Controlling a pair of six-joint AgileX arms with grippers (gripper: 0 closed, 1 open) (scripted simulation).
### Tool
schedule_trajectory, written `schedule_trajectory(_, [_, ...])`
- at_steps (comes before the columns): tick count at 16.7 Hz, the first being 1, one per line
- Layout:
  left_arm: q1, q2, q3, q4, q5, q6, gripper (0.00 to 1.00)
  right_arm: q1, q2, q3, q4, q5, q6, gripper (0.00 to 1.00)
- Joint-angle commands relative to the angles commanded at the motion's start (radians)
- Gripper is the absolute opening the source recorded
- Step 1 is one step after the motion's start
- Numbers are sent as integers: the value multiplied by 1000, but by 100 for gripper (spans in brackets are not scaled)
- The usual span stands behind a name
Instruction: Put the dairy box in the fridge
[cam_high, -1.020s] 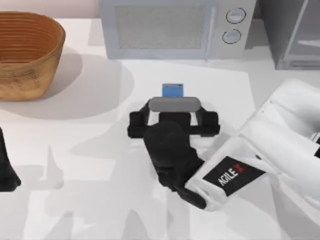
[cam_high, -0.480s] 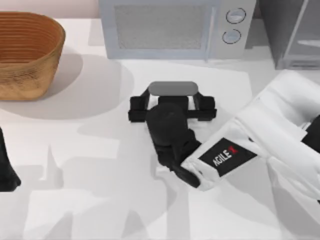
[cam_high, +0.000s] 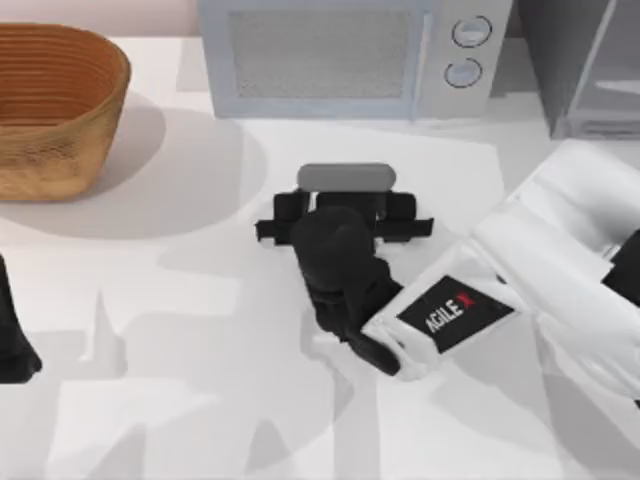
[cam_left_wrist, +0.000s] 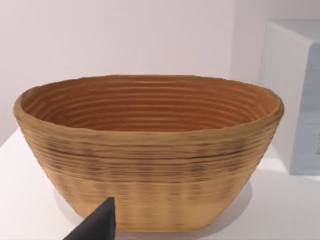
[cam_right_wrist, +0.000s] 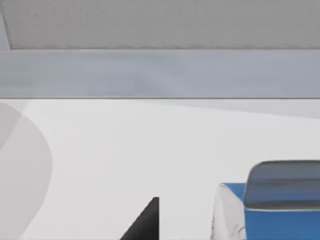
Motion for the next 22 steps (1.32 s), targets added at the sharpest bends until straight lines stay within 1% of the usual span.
schedule_trajectory(7, [0, 0, 0, 0, 0, 0, 100, 0, 0, 0, 0, 0, 0, 2])
schedule_trajectory(8, [0, 0, 0, 0, 0, 0, 100, 0, 0, 0, 0, 0, 0, 0])
schedule_trajectory(17, [0, 0, 0, 0, 0, 0, 100, 3, -4, 0, -3, 0, 1, 0])
schedule_trajectory(19, [0, 0, 0, 0, 0, 0, 100, 4, -40, 8, -38, -2, 3, 0])
schedule_trajectory(22, [0, 0, 0, 0, 0, 0, 100, 4, -146, 25, -151, -4, 6, 0])
